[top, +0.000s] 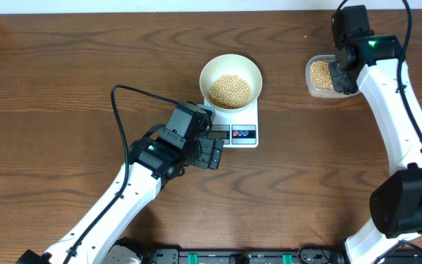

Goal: Scoop item into bowl and weigh 50g on scale
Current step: 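Move the red scoop with the right gripper back to the tub, then lower the red scoop into the tub and release it with the right gripper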

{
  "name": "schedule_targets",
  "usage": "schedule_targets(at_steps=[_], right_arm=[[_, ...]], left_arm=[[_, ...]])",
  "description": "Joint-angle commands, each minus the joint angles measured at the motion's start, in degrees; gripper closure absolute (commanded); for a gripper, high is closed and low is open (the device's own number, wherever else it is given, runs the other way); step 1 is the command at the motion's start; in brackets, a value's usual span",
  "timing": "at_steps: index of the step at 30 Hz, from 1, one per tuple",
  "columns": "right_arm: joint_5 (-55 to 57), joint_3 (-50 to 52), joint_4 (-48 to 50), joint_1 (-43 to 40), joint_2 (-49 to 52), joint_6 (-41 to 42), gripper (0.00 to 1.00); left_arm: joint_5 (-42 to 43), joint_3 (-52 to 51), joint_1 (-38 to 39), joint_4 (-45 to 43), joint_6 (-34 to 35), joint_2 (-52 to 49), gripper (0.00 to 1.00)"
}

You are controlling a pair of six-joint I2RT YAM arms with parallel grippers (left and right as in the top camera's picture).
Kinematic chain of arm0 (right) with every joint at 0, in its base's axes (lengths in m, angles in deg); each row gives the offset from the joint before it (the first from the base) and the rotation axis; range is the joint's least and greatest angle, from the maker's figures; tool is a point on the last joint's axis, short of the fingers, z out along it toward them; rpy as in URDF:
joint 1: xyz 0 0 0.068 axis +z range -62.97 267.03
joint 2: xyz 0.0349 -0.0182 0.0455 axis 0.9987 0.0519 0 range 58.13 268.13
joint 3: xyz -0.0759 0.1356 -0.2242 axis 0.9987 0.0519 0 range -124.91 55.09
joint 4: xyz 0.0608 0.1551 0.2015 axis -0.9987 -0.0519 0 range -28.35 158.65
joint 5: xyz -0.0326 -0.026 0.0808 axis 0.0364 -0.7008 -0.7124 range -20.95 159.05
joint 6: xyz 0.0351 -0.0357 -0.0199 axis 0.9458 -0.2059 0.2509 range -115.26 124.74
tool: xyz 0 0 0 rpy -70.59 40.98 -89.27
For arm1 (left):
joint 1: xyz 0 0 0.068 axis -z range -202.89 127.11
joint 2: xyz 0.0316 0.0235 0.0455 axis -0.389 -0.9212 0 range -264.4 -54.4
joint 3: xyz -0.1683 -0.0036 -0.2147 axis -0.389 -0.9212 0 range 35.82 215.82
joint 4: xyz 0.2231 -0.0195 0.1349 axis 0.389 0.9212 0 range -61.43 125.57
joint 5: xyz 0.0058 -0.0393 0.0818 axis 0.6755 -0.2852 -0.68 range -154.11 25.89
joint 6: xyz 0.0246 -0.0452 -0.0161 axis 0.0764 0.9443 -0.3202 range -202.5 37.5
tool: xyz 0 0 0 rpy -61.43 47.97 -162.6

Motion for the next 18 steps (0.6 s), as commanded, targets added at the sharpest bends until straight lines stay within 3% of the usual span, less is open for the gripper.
schedule_targets(at_steps=[1, 5, 10, 18], right_arm=[[4.1, -0.7, -0.2, 0.3, -1.2, 4.6, 0.99], [-0.1, -0.7, -1.0, 0.0, -4.0, 8.2, 0.99], [-14.2, -0.7, -0.7, -3.3, -12.7, 8.5, 0.99], [-50.0, 1.3, -1.9, -23.1, -25.0, 11.5, 0.99]], left_arm=[[-1.0, -0.1, 0.1, 0.0, -0.1, -0.3, 0.12], [-1.0, -0.1, 0.1, 0.0, -0.1, -0.3, 0.12], [-1.0, -0.1, 0.1, 0.0, -0.1, -0.3, 0.12], [-1.0, -0.1, 0.1, 0.0, -0.1, -0.3, 0.12]])
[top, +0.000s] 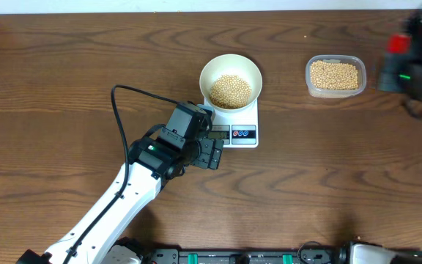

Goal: Scoop item into bowl and weigh 50g on scale
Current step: 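Lower the red scoop into the tub and release it with the right gripper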

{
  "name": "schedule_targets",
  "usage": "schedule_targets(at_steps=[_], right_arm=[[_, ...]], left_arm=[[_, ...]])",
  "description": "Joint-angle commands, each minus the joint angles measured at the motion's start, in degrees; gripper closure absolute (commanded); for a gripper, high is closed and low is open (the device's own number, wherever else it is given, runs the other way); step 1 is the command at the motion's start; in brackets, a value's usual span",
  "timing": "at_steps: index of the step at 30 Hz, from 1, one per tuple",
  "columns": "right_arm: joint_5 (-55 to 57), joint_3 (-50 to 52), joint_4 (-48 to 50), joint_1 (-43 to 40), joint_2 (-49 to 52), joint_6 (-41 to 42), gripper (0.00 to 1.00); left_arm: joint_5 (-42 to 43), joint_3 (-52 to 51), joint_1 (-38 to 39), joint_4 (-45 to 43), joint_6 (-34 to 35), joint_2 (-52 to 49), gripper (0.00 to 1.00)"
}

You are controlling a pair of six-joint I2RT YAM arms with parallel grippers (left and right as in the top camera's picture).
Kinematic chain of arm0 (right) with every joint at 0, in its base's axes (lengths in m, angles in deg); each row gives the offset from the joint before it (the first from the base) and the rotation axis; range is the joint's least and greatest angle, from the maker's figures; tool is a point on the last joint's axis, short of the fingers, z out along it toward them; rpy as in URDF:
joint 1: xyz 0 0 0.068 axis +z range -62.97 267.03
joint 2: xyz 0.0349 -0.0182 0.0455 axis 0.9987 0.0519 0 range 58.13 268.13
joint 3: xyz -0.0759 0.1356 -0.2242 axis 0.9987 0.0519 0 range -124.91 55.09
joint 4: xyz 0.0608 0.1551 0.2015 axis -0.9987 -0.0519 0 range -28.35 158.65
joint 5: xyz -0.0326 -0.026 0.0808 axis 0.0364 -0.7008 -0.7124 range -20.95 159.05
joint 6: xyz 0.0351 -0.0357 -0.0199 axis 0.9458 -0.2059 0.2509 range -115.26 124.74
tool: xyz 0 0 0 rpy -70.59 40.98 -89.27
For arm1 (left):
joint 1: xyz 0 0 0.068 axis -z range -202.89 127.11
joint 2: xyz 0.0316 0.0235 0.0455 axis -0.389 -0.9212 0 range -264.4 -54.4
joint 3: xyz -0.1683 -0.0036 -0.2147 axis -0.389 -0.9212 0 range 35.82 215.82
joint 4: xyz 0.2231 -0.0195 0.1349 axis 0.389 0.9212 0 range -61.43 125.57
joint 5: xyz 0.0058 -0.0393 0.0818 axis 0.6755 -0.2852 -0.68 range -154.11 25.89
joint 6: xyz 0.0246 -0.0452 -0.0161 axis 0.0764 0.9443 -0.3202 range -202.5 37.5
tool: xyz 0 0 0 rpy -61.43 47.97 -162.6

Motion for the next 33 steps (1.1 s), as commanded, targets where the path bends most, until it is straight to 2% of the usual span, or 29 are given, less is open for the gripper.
schedule_targets(at_steps=[1, 4, 8, 14, 18, 23, 33], right_arm=[[-23.8, 2.6, 0.1, -9.9, -2.8, 2.3, 0.99], [-34.3, 9.1, 4.1, -16.4, -4.3, 4.4, 0.99], [-42.4, 21.8, 16.6, -20.8, -5.1, 12.3, 0.99], [-42.1, 40.5, 45.1, -19.8, -5.1, 31.0, 0.99], [-36.1, 49.2, 62.0, -17.6, -5.1, 41.8, 0.99], [-25.3, 55.3, 69.1, -13.1, -4.4, 52.2, 0.99], [-25.2, 56.3, 81.2, -7.6, 6.1, 54.2, 0.99]], left_arm=[[-1.0, -0.1, 0.1, 0.0, -0.1, -0.3, 0.12], [-1.0, -0.1, 0.1, 0.0, -0.1, -0.3, 0.12], [-1.0, -0.1, 0.1, 0.0, -0.1, -0.3, 0.12], [-1.0, -0.1, 0.1, 0.0, -0.1, -0.3, 0.12], [-1.0, -0.1, 0.1, 0.0, -0.1, -0.3, 0.12], [-1.0, -0.1, 0.1, 0.0, -0.1, -0.3, 0.12], [-0.9, -0.1, 0.1, 0.0, -0.1, -0.3, 0.12]])
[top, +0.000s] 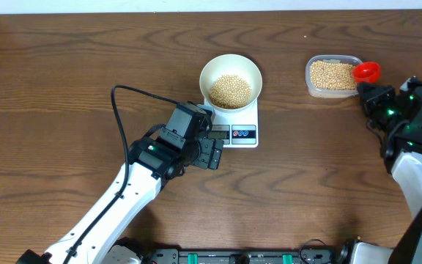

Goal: Scoop item into bowl and weigh 50g on scale
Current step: 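Lower the red scoop into the tub and release it with the right gripper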

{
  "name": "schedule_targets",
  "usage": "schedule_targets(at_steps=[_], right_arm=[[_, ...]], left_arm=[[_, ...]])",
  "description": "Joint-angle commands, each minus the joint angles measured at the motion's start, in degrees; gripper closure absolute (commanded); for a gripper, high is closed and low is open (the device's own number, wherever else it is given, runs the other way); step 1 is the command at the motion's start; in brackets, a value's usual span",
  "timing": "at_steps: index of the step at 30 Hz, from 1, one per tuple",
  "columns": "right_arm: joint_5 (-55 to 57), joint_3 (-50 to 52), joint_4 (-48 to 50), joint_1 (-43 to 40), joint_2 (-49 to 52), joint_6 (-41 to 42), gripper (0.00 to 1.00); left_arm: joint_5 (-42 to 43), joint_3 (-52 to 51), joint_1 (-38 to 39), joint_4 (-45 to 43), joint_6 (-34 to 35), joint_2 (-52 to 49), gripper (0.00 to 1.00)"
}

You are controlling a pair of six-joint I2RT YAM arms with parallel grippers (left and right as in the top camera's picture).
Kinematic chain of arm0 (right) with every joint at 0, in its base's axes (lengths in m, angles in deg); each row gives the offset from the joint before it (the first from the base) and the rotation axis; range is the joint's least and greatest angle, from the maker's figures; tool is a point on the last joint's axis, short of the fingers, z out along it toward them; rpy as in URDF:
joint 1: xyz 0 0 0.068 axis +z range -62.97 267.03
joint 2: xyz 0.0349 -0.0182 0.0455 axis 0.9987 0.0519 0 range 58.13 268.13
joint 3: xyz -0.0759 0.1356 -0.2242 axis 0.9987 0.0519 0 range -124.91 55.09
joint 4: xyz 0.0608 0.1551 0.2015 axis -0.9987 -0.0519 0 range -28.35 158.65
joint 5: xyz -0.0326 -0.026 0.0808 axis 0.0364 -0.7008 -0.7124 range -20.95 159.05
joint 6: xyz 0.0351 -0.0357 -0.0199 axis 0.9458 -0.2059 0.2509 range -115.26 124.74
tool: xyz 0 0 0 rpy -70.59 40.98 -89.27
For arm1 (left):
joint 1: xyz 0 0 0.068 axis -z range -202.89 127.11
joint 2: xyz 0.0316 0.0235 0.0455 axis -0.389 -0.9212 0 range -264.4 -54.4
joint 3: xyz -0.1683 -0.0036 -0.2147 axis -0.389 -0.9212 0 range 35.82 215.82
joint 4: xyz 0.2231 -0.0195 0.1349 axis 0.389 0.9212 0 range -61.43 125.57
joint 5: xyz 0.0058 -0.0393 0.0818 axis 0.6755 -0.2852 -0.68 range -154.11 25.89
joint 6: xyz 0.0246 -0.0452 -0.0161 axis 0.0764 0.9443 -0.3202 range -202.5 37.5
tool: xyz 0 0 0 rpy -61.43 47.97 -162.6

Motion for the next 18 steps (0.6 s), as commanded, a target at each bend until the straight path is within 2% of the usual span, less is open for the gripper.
schedule_targets(at_steps=[1, 7, 13, 18], right_arm=[[0.8, 0.2, 2.3, 1.1, 4.3, 3.2, 0.99], [-2.5, 0.2, 5.1, 1.0, 9.1, 3.7, 0.98], [-3.9, 0.2, 5.2, 1.0, 9.6, 3.5, 0.75], [-5.5, 0.2, 5.2, 1.0, 9.6, 3.5, 0.63]], left_arm=[[-1.0, -0.1, 0.1, 0.0, -0.1, -0.3, 0.12], [-1.0, -0.1, 0.1, 0.0, -0.1, -0.3, 0.12], [-1.0, -0.1, 0.1, 0.0, -0.1, -0.3, 0.12], [-1.0, -0.1, 0.1, 0.0, -0.1, -0.3, 0.12]])
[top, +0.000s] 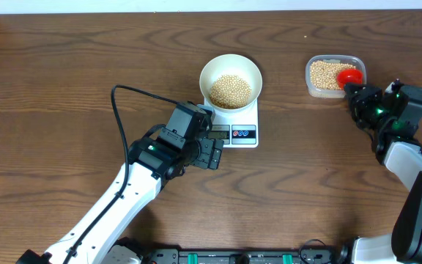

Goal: Scoop item into bowl and weigh 50g on scale
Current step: 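Lower the red scoop into the tub and release it with the right gripper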

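Observation:
A cream bowl holding a heap of tan beans stands on the white scale at mid-table. The clear tub of beans lies at the back right. My right gripper is shut on a red scoop, whose cup sits over the tub's right end. My left gripper rests on the table by the scale's front-left corner; its dark fingers blend together, so its state is unclear.
A black cable loops from the left arm across the table left of the scale. The right arm's body lies low along the right edge. Bare wood lies between scale and tub.
The right gripper moved left with the red scoop, from just off the tub's right edge to over its right end. The left arm, bowl and scale have not moved.
The right arm first reached over the tub from the back, hiding part of it. It then appeared blurred at the far right, off the tub. Then it sat low at the right, the red scoop beside the tub, and now over the beans.

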{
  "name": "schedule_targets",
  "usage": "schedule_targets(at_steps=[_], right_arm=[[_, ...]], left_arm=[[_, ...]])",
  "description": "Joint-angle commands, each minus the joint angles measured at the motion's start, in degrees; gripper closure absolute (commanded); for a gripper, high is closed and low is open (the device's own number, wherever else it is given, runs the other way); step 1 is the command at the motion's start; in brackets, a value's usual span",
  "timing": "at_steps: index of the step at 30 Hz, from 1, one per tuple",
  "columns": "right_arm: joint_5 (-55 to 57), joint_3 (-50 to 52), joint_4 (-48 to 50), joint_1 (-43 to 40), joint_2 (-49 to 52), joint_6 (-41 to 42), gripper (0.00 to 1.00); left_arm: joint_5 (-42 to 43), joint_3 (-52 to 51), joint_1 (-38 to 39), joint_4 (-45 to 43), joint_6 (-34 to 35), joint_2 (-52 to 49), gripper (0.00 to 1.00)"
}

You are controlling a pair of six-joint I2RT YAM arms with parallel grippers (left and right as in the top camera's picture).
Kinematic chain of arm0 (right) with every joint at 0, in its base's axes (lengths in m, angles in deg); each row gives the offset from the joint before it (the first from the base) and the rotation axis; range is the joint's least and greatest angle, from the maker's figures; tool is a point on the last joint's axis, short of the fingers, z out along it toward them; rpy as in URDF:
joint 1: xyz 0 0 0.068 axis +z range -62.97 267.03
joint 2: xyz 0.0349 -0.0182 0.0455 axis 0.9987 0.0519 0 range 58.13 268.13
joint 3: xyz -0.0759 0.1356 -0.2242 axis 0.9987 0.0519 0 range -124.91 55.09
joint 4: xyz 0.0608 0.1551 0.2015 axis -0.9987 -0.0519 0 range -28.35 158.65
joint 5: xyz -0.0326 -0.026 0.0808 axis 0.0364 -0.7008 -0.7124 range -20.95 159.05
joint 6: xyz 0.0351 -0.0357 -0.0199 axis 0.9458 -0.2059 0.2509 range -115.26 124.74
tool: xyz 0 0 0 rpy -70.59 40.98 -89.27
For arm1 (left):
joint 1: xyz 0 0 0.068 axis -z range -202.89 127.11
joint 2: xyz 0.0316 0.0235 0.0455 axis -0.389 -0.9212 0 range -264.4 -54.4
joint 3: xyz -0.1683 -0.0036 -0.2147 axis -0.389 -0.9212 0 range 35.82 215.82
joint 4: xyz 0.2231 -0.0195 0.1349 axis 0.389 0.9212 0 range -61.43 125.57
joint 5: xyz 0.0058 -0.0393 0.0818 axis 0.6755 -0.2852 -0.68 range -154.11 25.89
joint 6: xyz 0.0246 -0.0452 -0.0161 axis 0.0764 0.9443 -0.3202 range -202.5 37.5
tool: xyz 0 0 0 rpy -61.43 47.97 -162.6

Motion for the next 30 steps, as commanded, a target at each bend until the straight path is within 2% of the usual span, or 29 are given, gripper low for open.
schedule_targets(at_steps=[1, 3, 6, 11, 30], right_arm=[[-2.6, 0.2, 0.0, 0.2, 0.3, -0.2, 0.61], [-4.0, 0.2, 0.4, 0.1, 0.3, -0.2, 0.55], [-7.1, 0.2, 1.8, -0.2, 0.2, -0.2, 0.38], [-9.8, 0.2, 2.5, -1.4, -0.8, 2.6, 0.01], [-11.0, 0.2, -0.5, -2.4, -6.4, 4.6, 0.01]], left_arm=[[-0.9, -0.1, 0.1, -0.1, -0.1, -0.3, 0.12], [-1.0, -0.1, 0.1, -0.1, -0.1, -0.3, 0.12], [-1.0, -0.1, 0.1, -0.1, -0.1, -0.3, 0.12], [-0.9, -0.1, 0.1, -0.1, -0.1, -0.3, 0.12], [-1.0, -0.1, 0.1, -0.1, -0.1, -0.3, 0.12]])
